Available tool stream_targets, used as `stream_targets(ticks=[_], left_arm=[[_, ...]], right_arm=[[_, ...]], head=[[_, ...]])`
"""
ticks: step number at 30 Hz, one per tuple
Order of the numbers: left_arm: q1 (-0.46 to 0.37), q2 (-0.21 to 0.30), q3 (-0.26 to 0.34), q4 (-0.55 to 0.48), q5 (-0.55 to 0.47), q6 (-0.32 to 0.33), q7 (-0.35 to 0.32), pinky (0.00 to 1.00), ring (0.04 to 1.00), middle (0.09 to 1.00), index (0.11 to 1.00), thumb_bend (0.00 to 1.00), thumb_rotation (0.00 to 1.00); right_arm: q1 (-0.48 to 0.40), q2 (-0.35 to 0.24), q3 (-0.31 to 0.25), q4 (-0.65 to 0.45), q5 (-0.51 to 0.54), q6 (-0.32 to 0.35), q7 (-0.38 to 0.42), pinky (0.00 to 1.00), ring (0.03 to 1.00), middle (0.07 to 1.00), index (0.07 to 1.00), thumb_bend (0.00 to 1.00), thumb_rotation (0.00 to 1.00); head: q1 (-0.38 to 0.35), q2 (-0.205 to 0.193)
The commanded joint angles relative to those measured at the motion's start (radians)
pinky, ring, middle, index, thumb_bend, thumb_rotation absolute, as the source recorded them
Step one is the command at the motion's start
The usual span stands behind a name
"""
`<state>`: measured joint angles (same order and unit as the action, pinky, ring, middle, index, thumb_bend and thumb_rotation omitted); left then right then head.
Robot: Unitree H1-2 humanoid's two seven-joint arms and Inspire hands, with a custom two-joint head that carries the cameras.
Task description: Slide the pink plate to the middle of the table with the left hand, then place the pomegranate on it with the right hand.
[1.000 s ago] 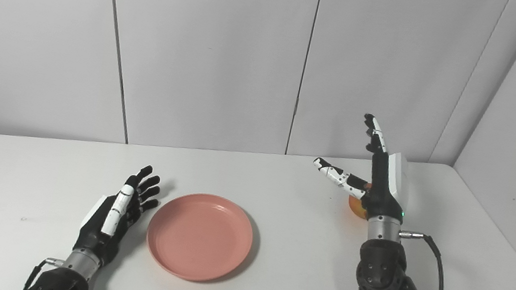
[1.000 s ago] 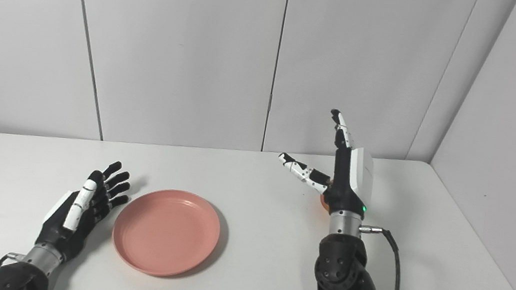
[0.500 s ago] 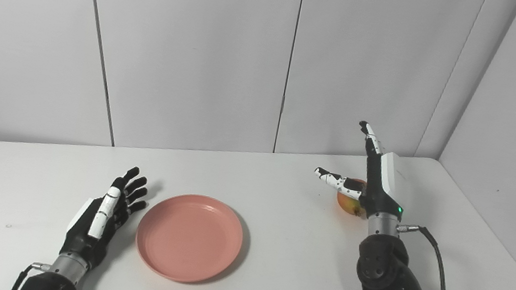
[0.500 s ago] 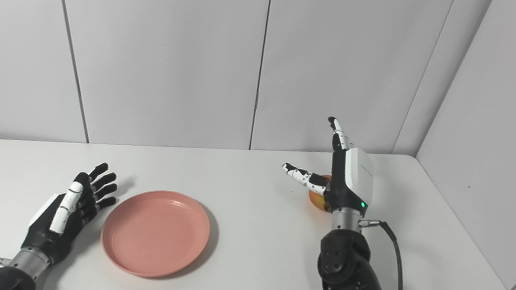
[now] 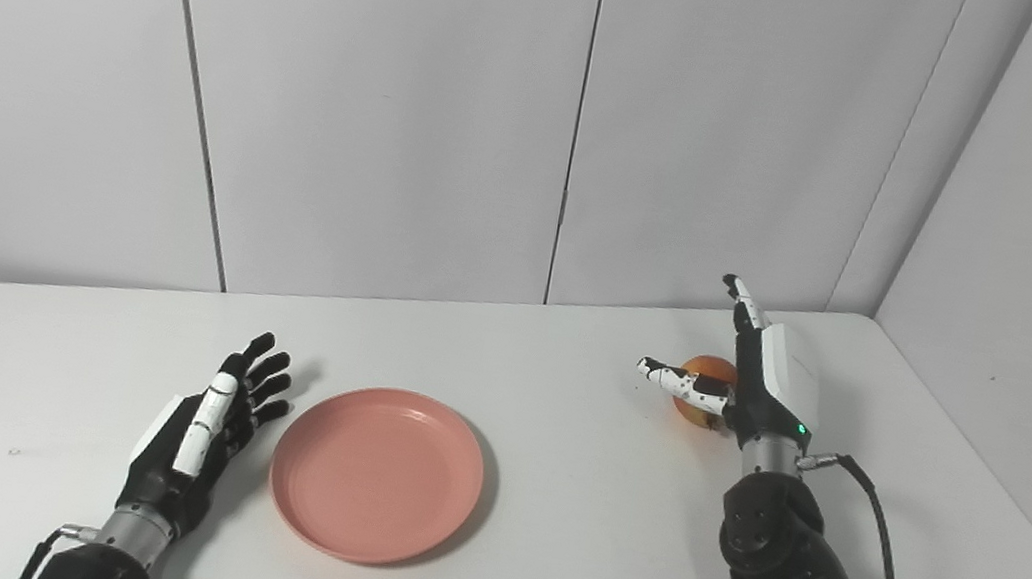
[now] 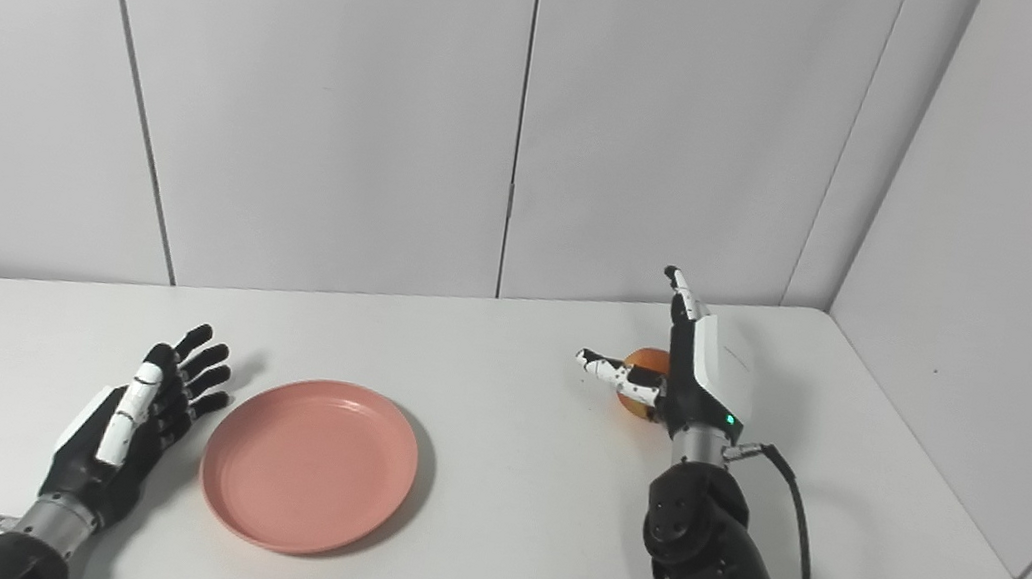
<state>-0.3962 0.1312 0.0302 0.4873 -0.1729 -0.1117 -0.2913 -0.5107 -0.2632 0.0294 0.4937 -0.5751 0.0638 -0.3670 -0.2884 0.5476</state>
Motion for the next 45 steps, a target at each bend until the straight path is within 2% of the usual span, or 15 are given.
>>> stream_targets(ticks=[1, 12, 16, 21, 25, 30, 36, 37, 38, 41, 45], left_arm=[[0.019, 0.012, 0.005, 0.021, -0.009, -0.027, -0.014, 0.9, 0.942, 0.947, 0.946, 0.59, 1.0], [0.022, 0.011, 0.005, 0.011, -0.011, -0.019, -0.016, 0.9, 0.945, 0.95, 0.951, 0.59, 1.0], [0.024, 0.012, 0.003, 0.01, -0.007, -0.023, -0.014, 0.9, 0.942, 0.948, 0.948, 0.59, 1.0], [0.023, 0.013, 0.003, 0.01, -0.006, -0.02, -0.013, 0.9, 0.94, 0.946, 0.948, 0.59, 1.0], [0.023, 0.013, 0.003, 0.008, -0.008, -0.019, -0.013, 0.9, 0.941, 0.948, 0.949, 0.59, 1.0], [0.021, 0.013, 0.001, 0.008, -0.005, -0.019, -0.013, 0.9, 0.943, 0.95, 0.95, 0.59, 1.0], [0.021, 0.012, 0.003, 0.008, -0.007, -0.016, -0.011, 0.9, 0.941, 0.947, 0.947, 0.59, 1.0], [0.021, 0.012, 0.003, 0.009, -0.008, -0.016, -0.012, 0.9, 0.941, 0.947, 0.947, 0.59, 1.0], [0.02, 0.012, 0.003, 0.011, -0.008, -0.018, -0.014, 0.9, 0.942, 0.948, 0.948, 0.59, 1.0], [0.019, 0.013, 0.002, 0.012, -0.008, -0.018, -0.014, 0.9, 0.943, 0.949, 0.95, 0.58, 1.0], [0.018, 0.012, 0.001, 0.014, -0.004, -0.019, -0.01, 0.9, 0.94, 0.946, 0.947, 0.58, 1.0]], right_arm=[[-0.06, -0.023, -0.001, 0.001, 0.004, 0.013, -0.007, 0.79, 0.872, 0.889, 0.9, 0.84, 0.33], [-0.071, -0.029, 0.032, 0.049, -0.008, 0.049, -0.006, 0.77, 0.855, 0.887, 0.893, 0.83, 0.26], [-0.071, -0.03, 0.035, 0.058, 0.002, 0.053, -0.008, 0.74, 0.83, 0.868, 0.874, 0.81, 0.16], [-0.068, -0.03, 0.036, 0.059, 0.011, 0.057, -0.006, 0.71, 0.802, 0.847, 0.851, 0.79, 0.11], [-0.068, -0.029, 0.034, 0.06, 0.014, 0.061, -0.01, 0.64, 0.741, 0.803, 0.82, 0.78, 0.06], [-0.068, -0.027, 0.033, 0.066, 0.017, 0.053, -0.02, 0.51, 0.609, 0.709, 0.765, 0.76, 0.01], [-0.061, -0.02, 0.02, 0.041, 0.043, 0.057, -0.018, 0.44, 0.532, 0.642, 0.699, 0.65, 0.0], [-0.06, -0.02, 0.018, 0.04, 0.046, 0.055, -0.019, 0.44, 0.525, 0.541, 0.674, 0.58, 0.0], [-0.059, -0.019, 0.016, 0.038, 0.05, 0.051, -0.021, 0.42, 0.476, 0.509, 0.63, 0.55, 0.0], [-0.056, -0.018, 0.014, 0.036, 0.054, 0.033, -0.035, 0.35, 0.397, 0.479, 0.57, 0.51, 0.0], [-0.056, -0.018, 0.015, 0.038, 0.055, 0.024, -0.051, 0.28, 0.369, 0.461, 0.551, 0.51, 0.0]], head=[[0.0, 0.001], [0.002, 0.006], [0.002, 0.005], [0.003, 0.006], [0.003, 0.006], [0.004, 0.006], [0.004, 0.006], [0.004, 0.006], [0.005, 0.006], [0.005, 0.006], [0.005, 0.007]])
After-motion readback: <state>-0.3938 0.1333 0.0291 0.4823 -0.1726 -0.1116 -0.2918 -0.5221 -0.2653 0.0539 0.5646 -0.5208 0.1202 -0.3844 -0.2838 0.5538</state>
